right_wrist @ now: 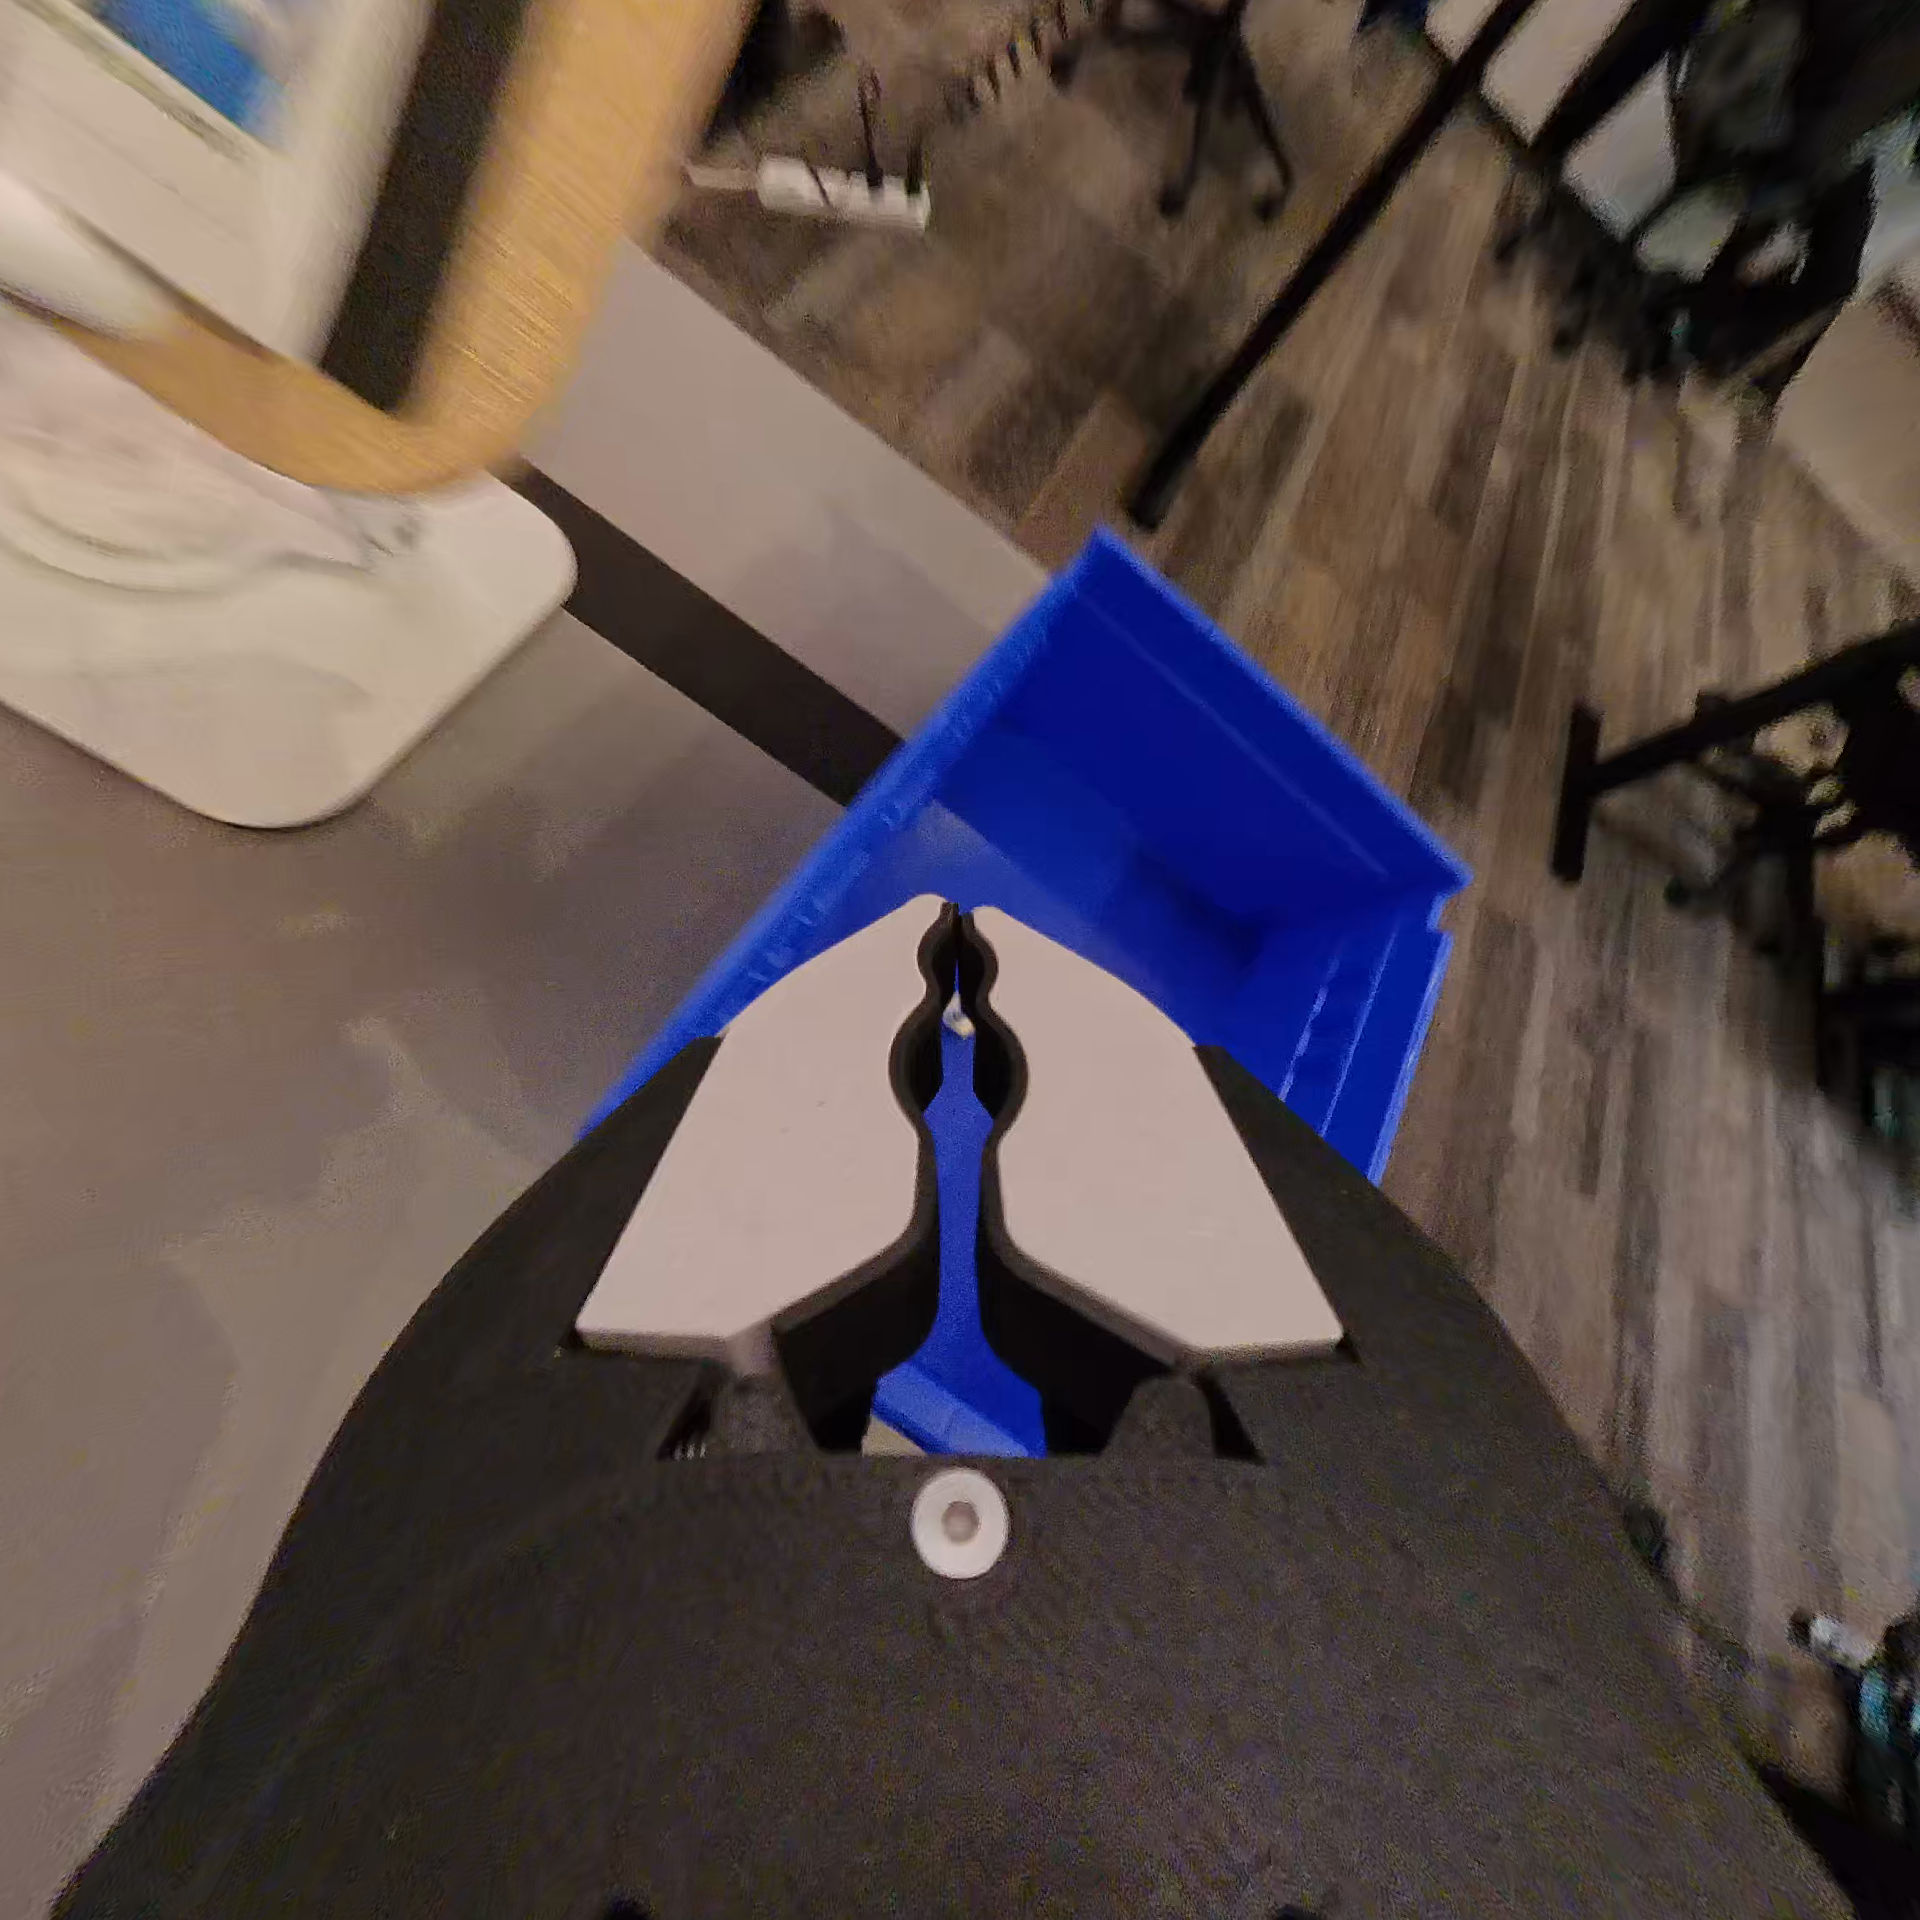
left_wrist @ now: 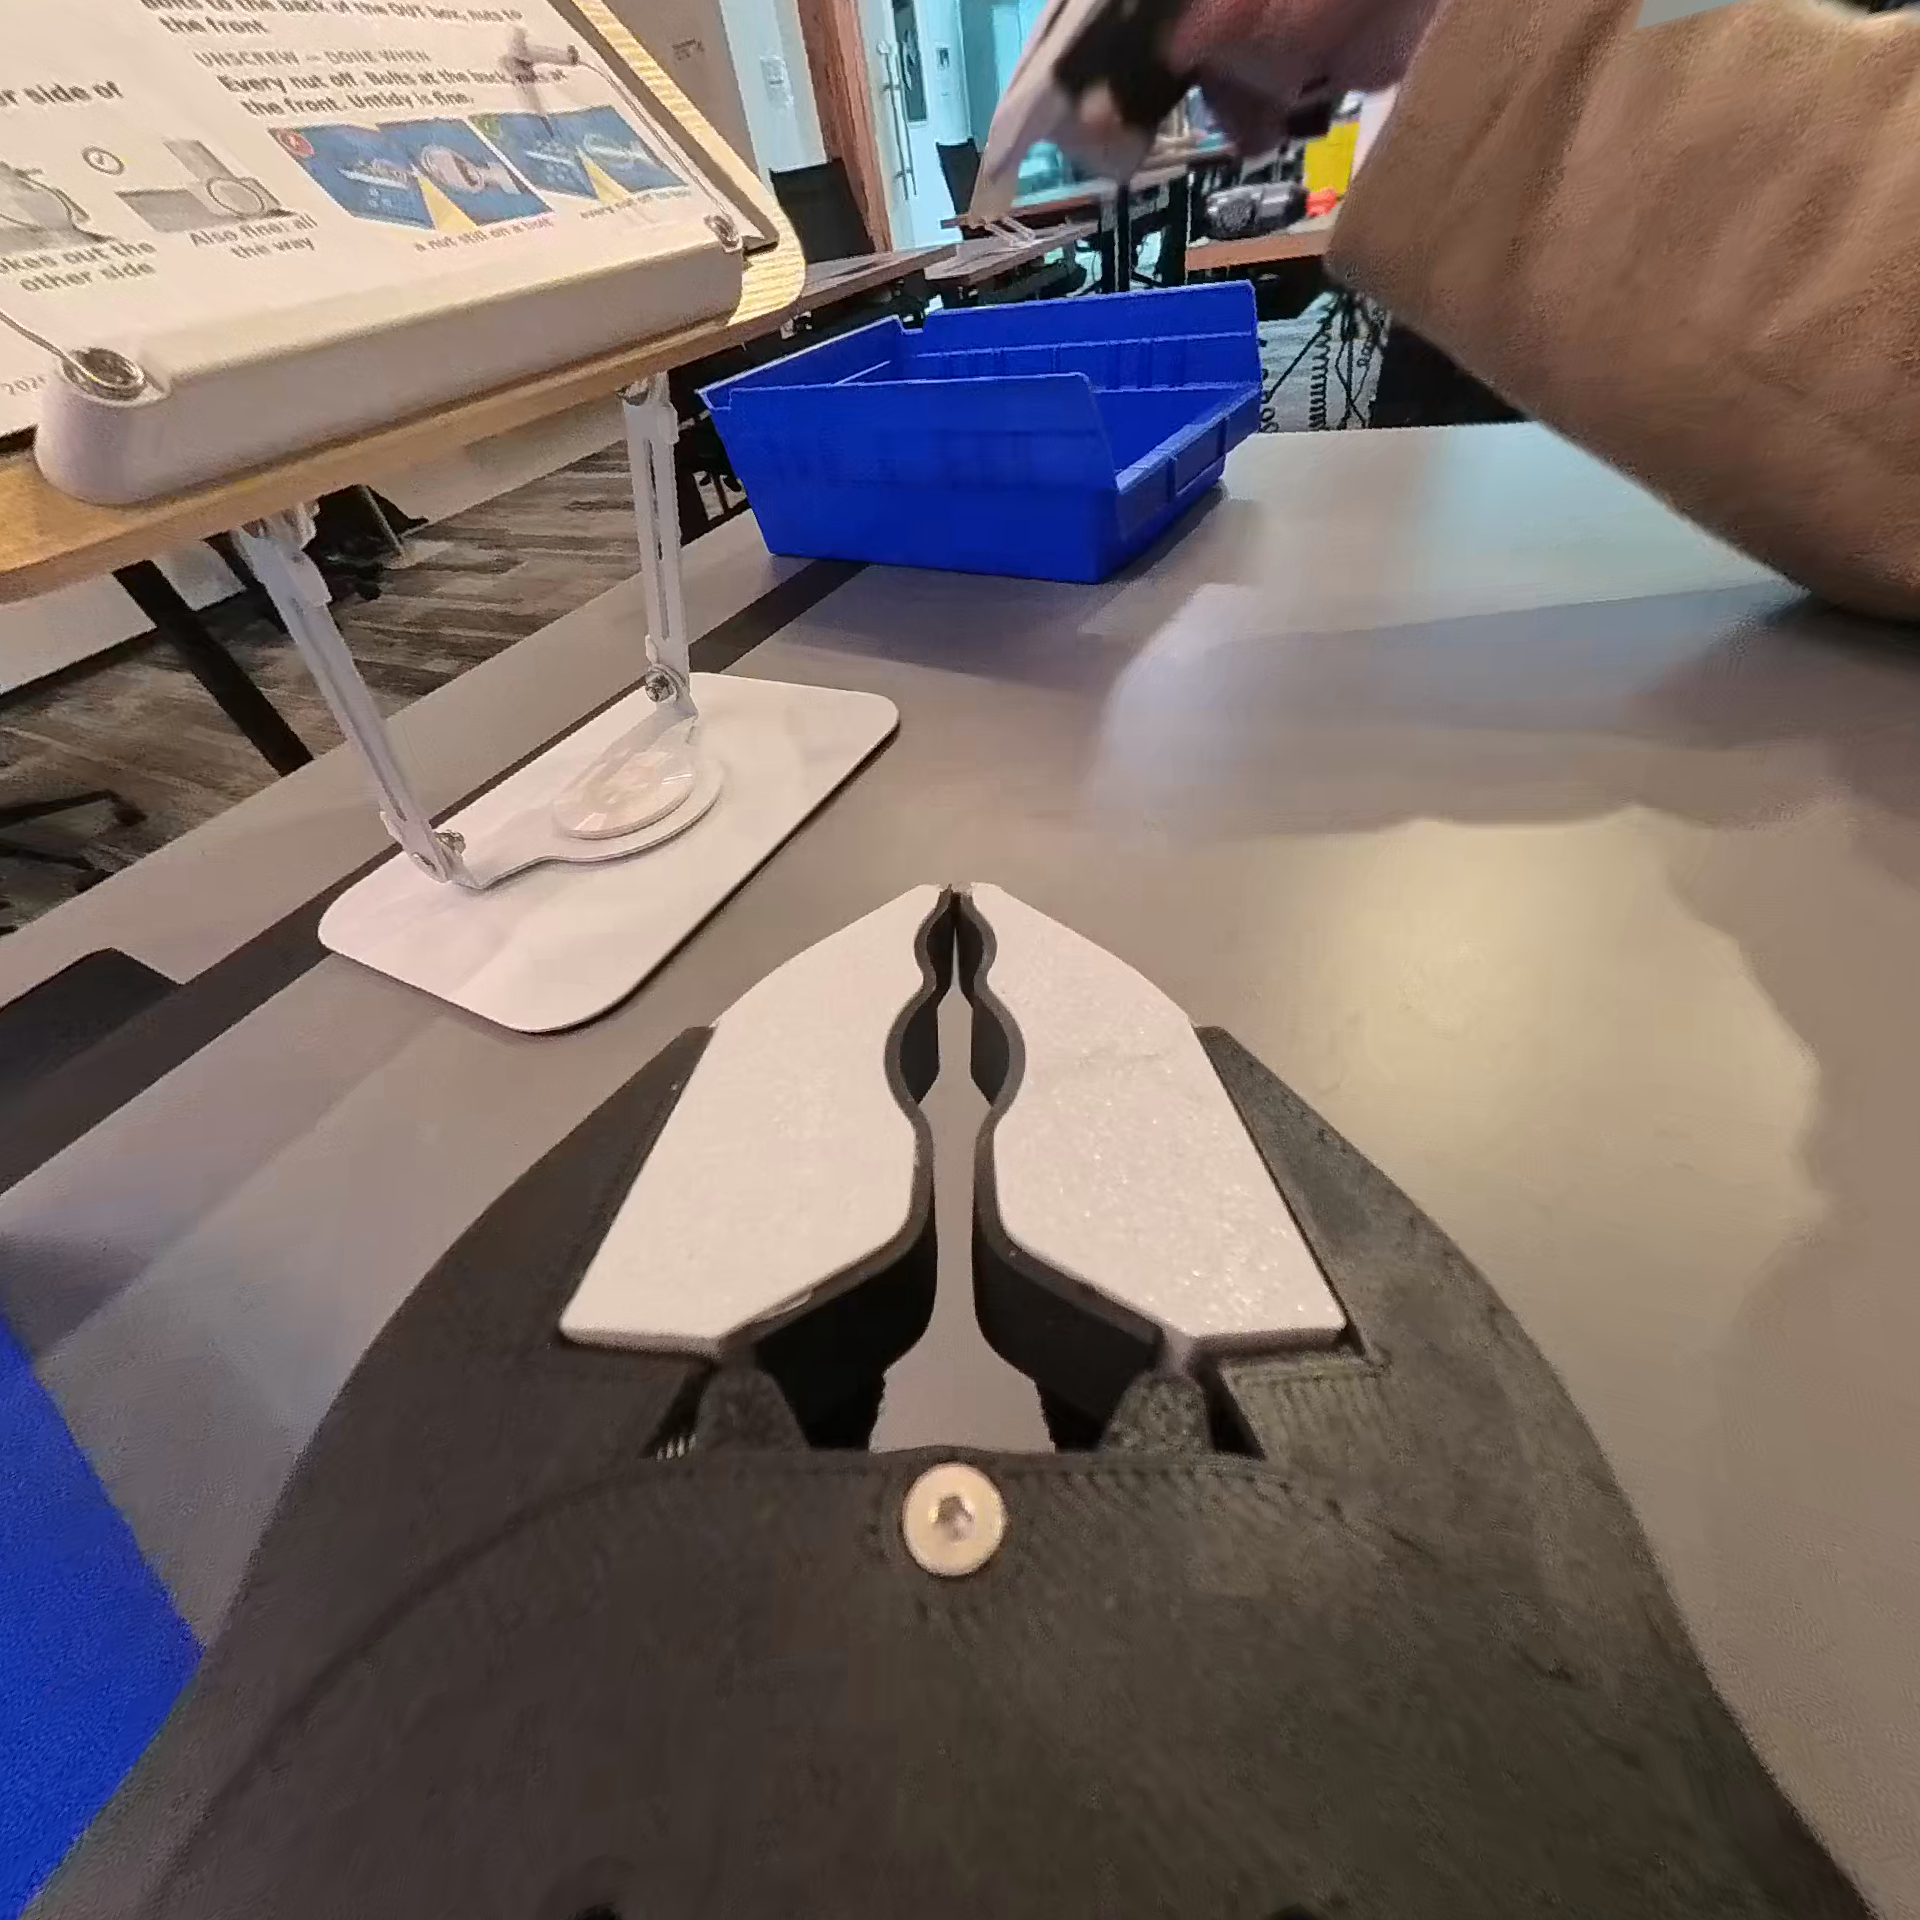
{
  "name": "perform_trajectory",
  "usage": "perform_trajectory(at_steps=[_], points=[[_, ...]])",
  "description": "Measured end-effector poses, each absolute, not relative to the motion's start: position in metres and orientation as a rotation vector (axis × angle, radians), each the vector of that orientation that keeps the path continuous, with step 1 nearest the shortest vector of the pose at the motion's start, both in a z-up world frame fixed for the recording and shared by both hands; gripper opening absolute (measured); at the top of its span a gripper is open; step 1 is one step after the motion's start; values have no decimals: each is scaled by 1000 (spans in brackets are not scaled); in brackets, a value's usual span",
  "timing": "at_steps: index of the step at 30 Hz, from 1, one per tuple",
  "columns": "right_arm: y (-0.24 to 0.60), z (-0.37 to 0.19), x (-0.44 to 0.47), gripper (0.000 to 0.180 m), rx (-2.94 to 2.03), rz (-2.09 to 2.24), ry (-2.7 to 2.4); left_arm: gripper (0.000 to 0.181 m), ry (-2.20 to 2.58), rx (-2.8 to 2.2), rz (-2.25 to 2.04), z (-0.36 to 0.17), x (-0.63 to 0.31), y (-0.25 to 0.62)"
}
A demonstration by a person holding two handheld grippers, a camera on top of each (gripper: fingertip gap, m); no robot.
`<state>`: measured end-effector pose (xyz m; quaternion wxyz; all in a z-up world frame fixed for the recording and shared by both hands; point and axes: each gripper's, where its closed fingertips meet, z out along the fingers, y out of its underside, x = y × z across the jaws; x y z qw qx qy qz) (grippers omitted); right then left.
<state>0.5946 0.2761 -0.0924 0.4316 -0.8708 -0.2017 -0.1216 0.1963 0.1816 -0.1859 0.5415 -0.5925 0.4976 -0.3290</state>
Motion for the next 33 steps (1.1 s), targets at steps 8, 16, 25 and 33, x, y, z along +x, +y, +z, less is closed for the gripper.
perform_trajectory(at_steps=[8,16,25,33], points=[[216,-42,415,0,-1845,-103,-1012,12,1154,-1352,-753,-173,194,181],[223,-102,300,0,-1750,96,-1193,34,1075,-1296,-660,-148,180,194],[251,-185,254,0,-1689,395,-1019,32,897,-1289,-368,-96,104,251],[241,-212,242,0,-1640,316,-1112,35,1019,-1658,0,-109,18,378]])
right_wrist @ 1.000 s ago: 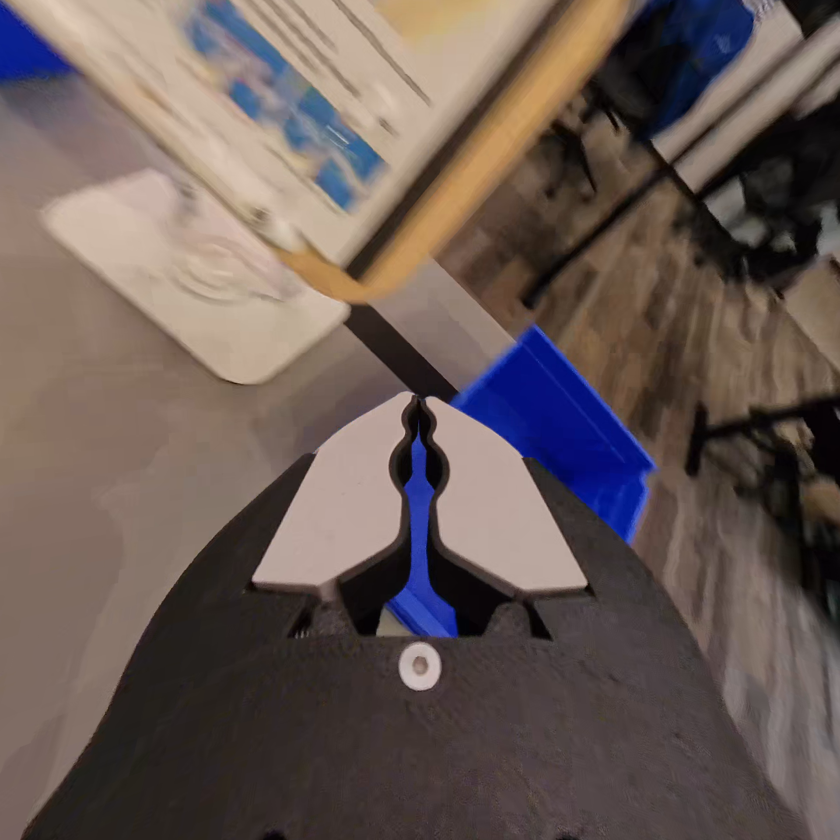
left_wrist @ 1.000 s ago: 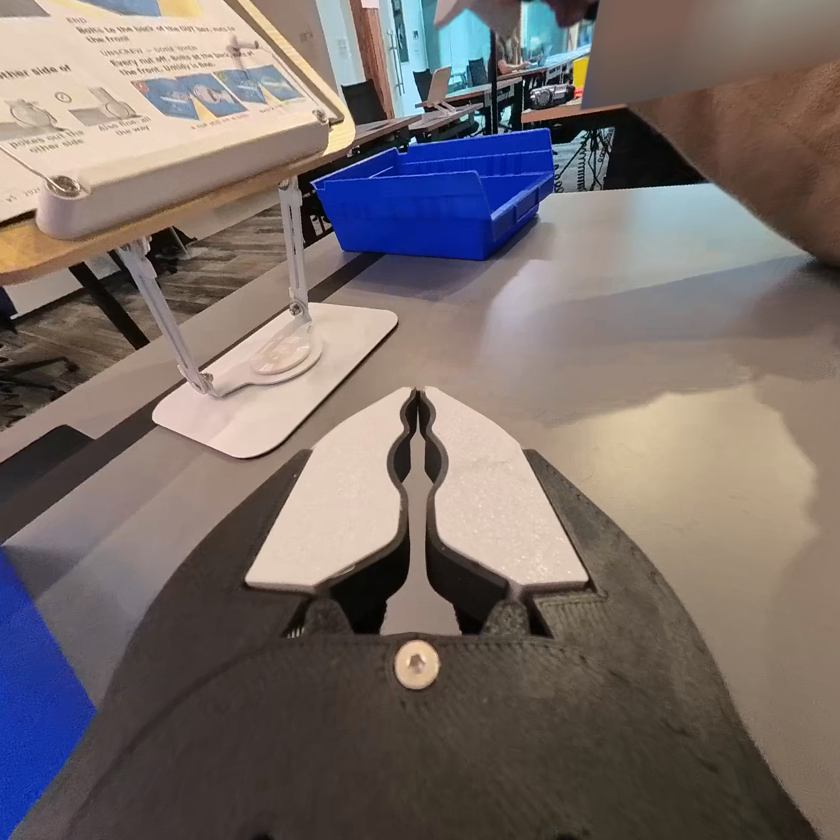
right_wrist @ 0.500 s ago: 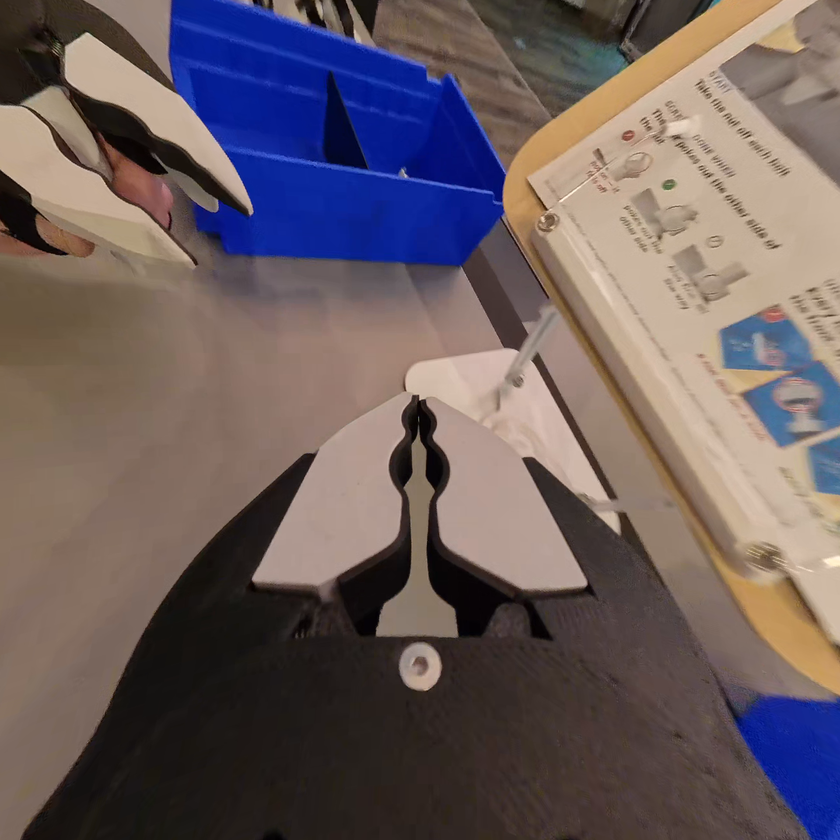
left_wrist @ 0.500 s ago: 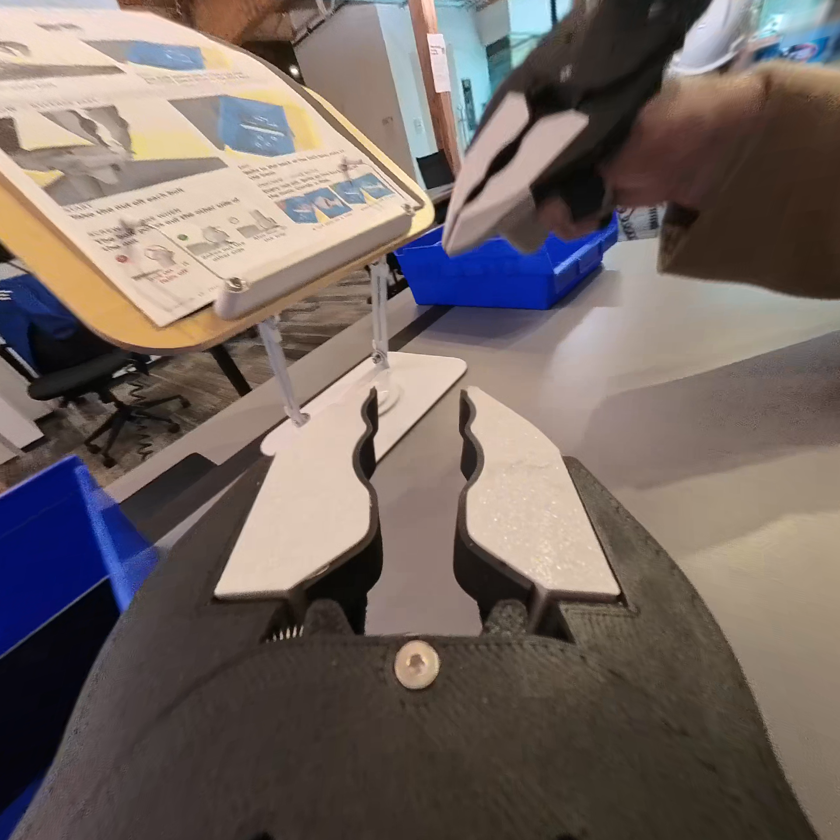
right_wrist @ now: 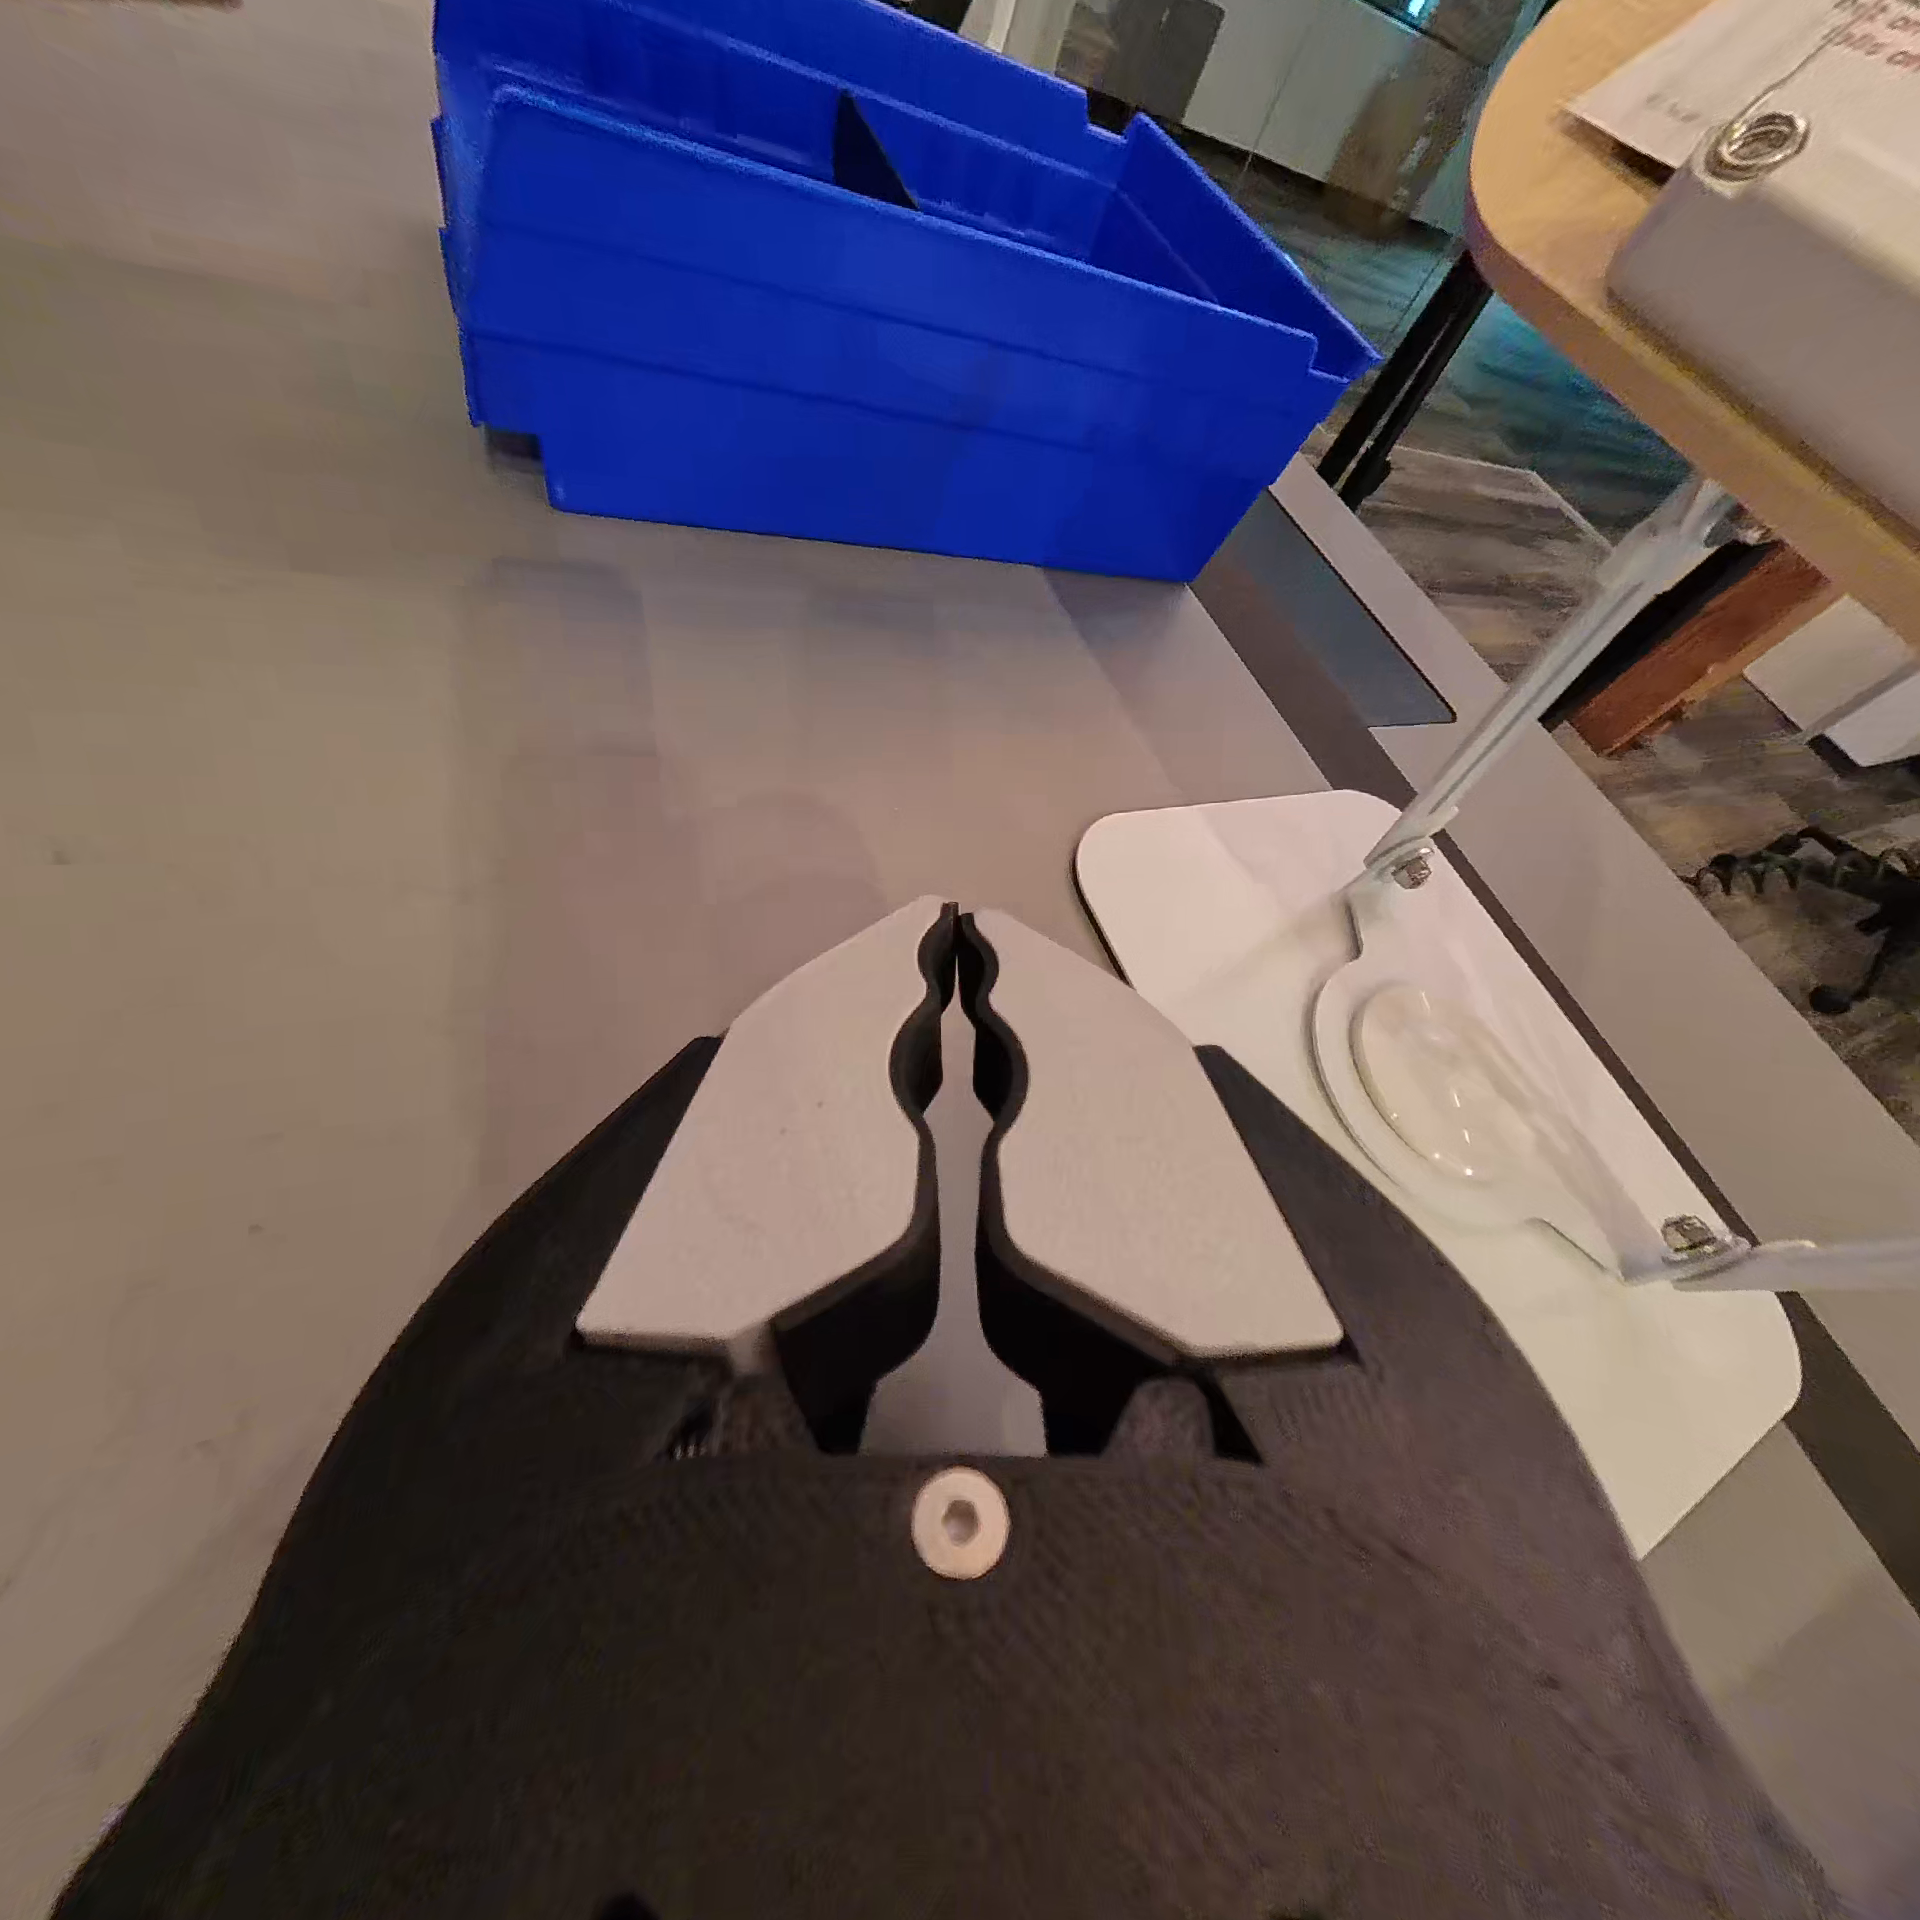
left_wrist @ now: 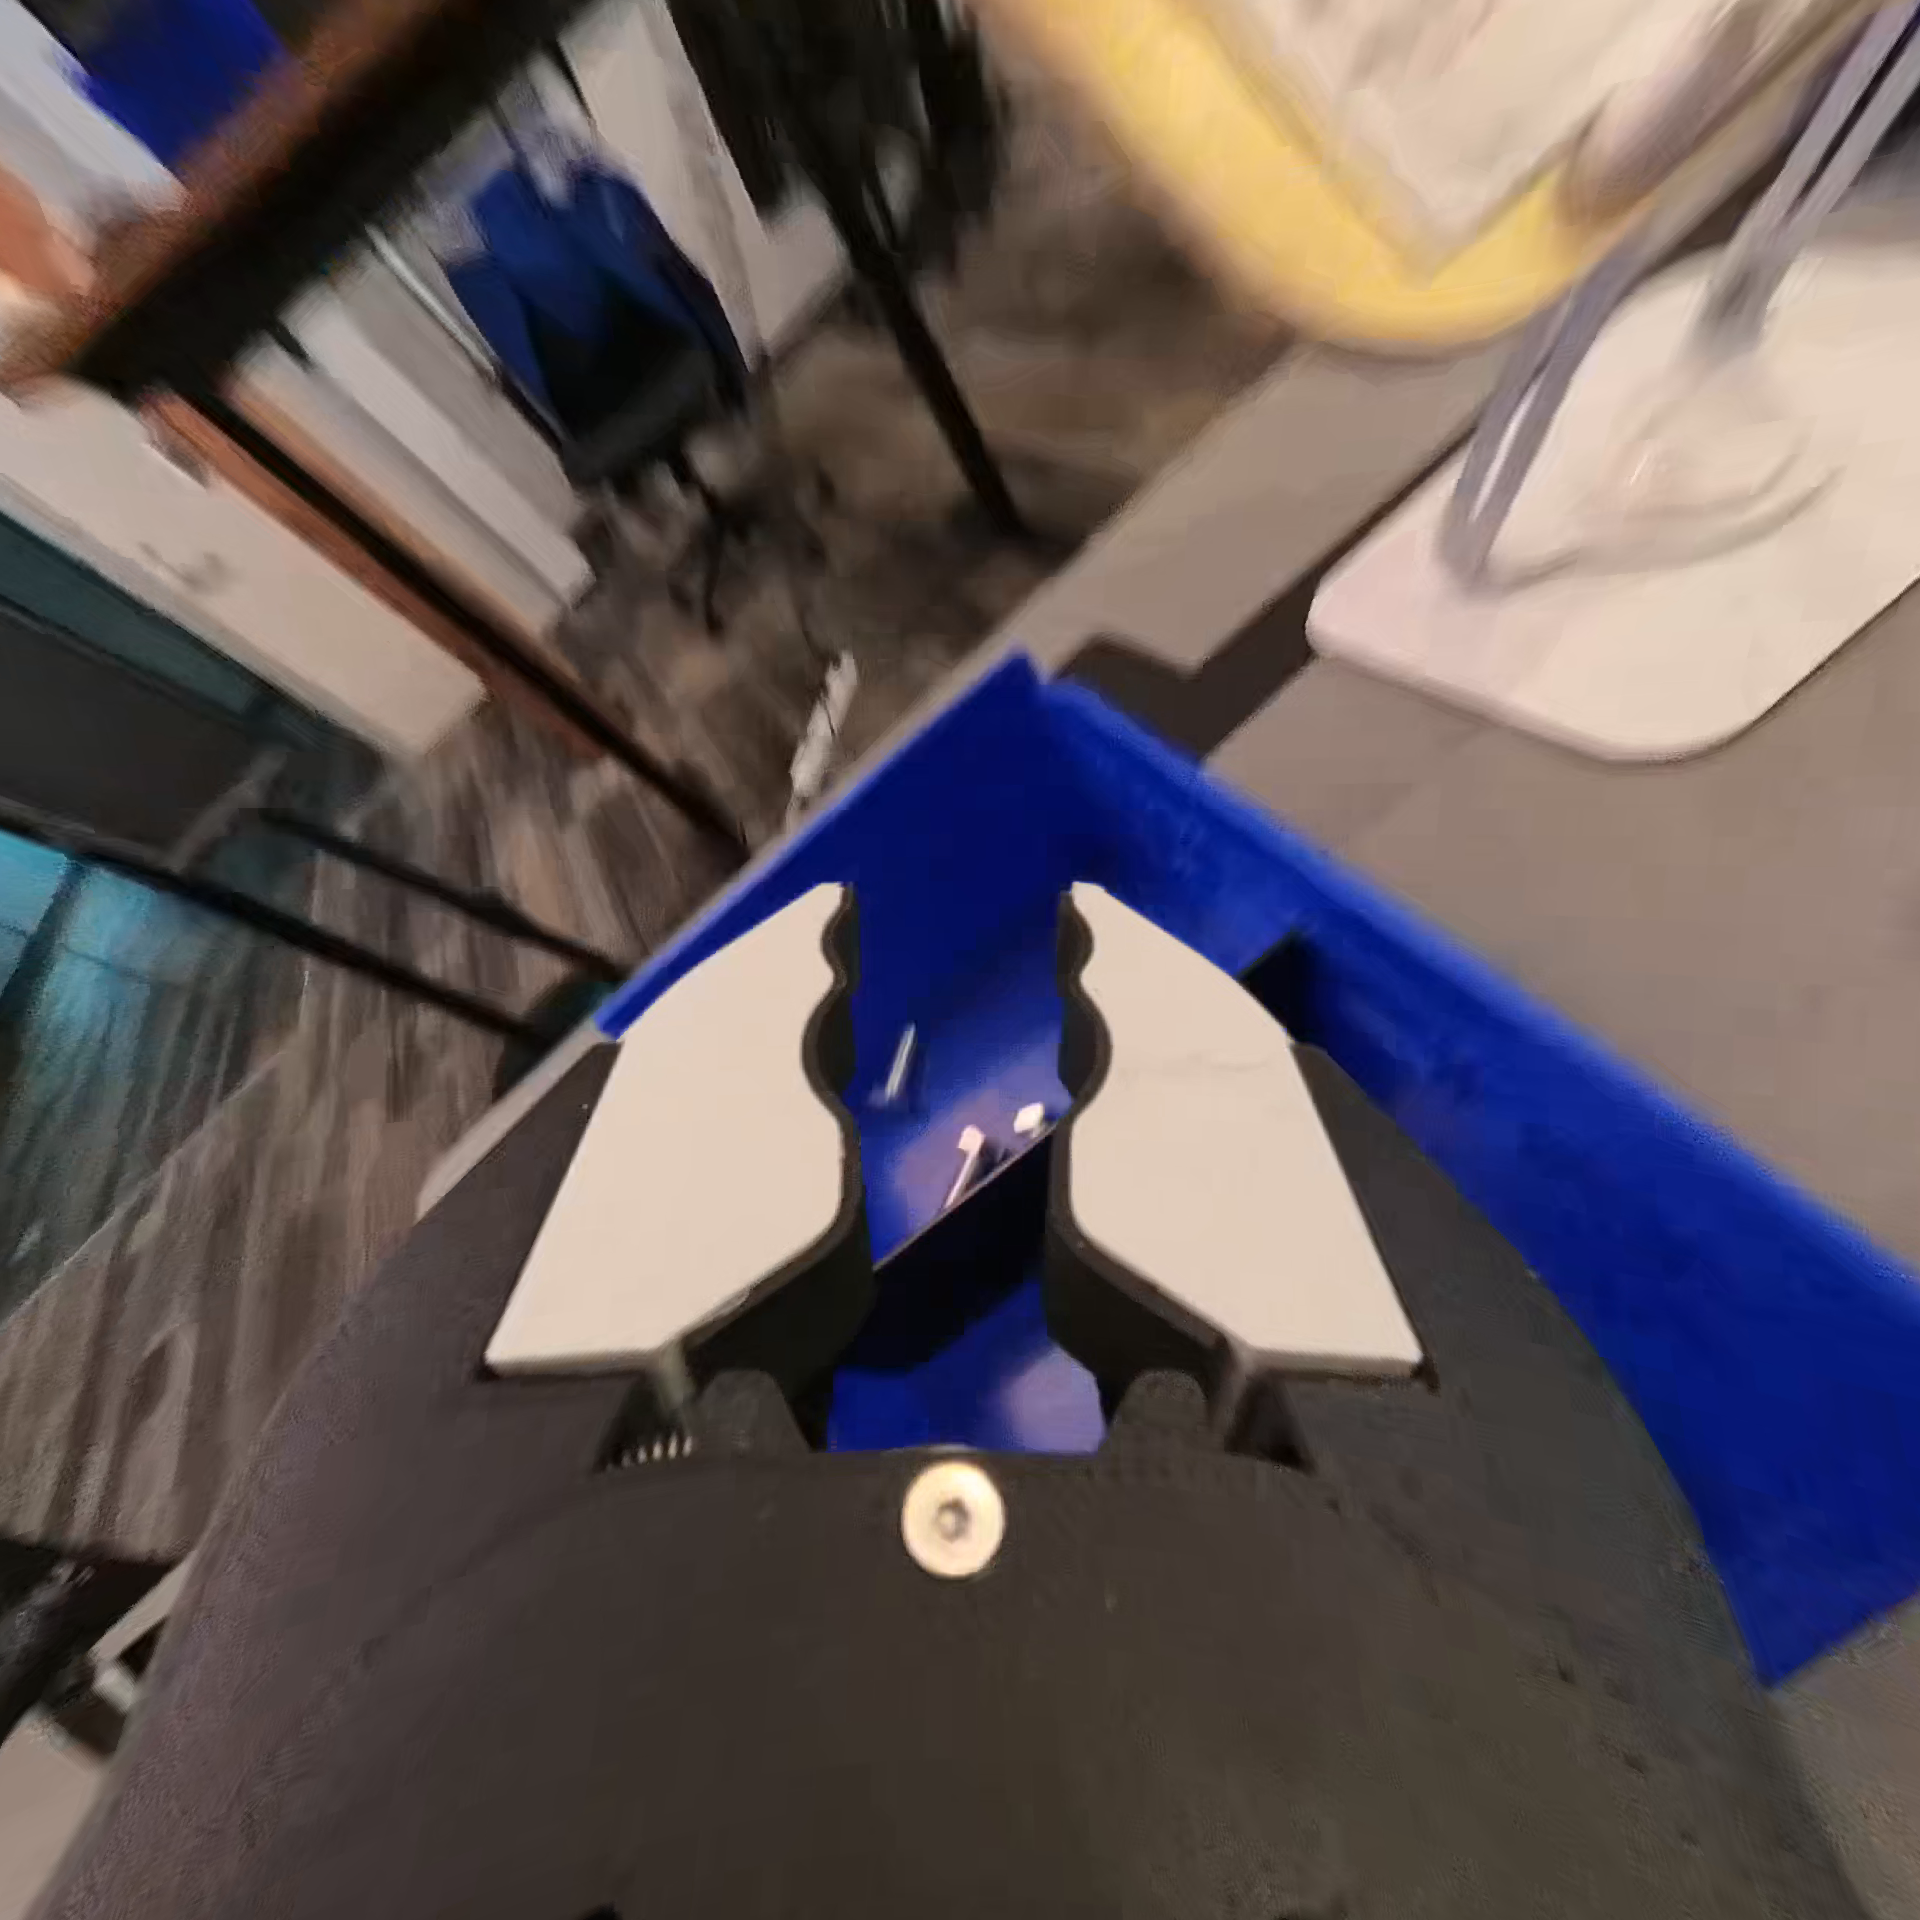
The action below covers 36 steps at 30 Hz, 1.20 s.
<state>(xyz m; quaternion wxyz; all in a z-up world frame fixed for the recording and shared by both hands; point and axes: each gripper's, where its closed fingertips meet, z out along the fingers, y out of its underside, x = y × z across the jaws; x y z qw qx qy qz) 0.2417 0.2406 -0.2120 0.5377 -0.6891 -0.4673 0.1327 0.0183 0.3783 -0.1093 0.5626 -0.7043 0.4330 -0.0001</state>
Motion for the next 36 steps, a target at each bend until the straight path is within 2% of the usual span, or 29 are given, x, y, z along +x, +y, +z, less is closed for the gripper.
perform_trajectory(at_steps=[1,9,15,22,26,29,36], points=[[241,-213,242,0,-1645,323,-1104,41,1073,-1759,42,-123,12,395],[243,-230,242,0,-1679,306,-1149,43,1297,-2115,75,-191,5,475],[241,-235,240,0,-1680,292,-1194,51,1400,-2374,248,-242,-18,494],[240,-236,240,0,-1681,292,-1205,46,1448,-2499,362,-268,-24,499],[241,-235,240,0,-1685,297,-1199,36,1429,-2583,339,-272,-26,499],[240,-236,240,0,-1686,297,-1205,11,1416,-2691,194,-277,-20,489],[241,-236,241,0,-1687,288,-1202,10,1428,-2667,186,-276,-18,484]])
